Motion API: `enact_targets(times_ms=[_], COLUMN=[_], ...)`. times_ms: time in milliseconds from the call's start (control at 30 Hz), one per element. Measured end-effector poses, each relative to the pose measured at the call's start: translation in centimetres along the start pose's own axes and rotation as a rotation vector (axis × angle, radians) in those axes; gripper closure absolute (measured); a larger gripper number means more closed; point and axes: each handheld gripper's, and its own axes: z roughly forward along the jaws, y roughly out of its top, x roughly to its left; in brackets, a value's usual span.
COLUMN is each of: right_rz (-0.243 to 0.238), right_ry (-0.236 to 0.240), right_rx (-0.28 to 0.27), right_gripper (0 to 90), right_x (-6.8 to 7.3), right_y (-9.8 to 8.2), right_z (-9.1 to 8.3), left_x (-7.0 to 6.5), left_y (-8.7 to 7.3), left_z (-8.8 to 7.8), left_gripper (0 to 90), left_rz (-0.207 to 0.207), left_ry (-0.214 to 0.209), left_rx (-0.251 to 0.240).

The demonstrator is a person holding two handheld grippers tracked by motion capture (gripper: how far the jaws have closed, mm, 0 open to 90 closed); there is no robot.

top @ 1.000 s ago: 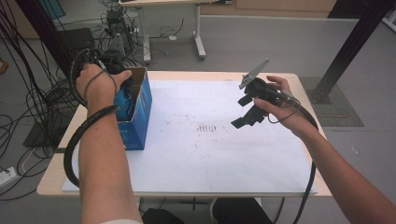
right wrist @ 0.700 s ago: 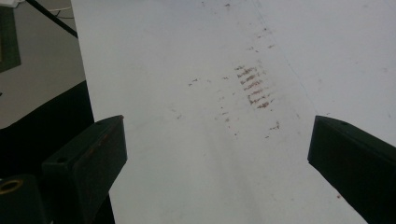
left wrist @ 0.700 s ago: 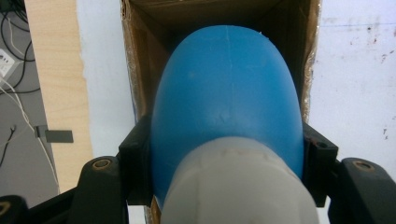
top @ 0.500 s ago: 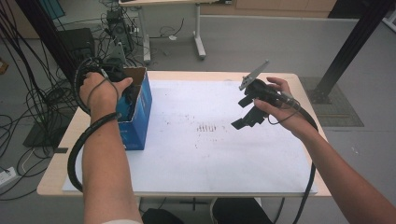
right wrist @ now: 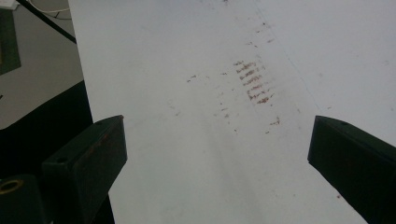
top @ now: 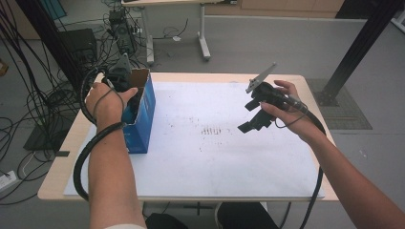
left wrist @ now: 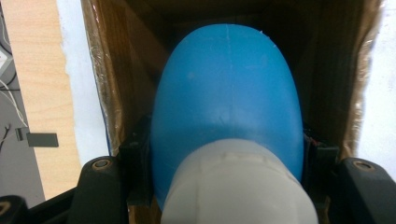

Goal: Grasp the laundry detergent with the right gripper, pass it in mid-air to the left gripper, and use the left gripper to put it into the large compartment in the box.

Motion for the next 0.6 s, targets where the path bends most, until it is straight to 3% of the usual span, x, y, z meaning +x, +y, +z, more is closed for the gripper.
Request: enact_targets(times_ms=[600], right_rz=[0.012], right_ry=[-0.002], right_rx=[-0.009], right_gripper=[4.4], right_x=[-0.20], right_y=[-0.26], right_z=[-0.08], left_x=[0.40], left_y=[-0.23], left_z=[0.87], left_gripper=[37.4], left_rz=[-0.005], left_ry=[-0.012], left_rx=[-0.005])
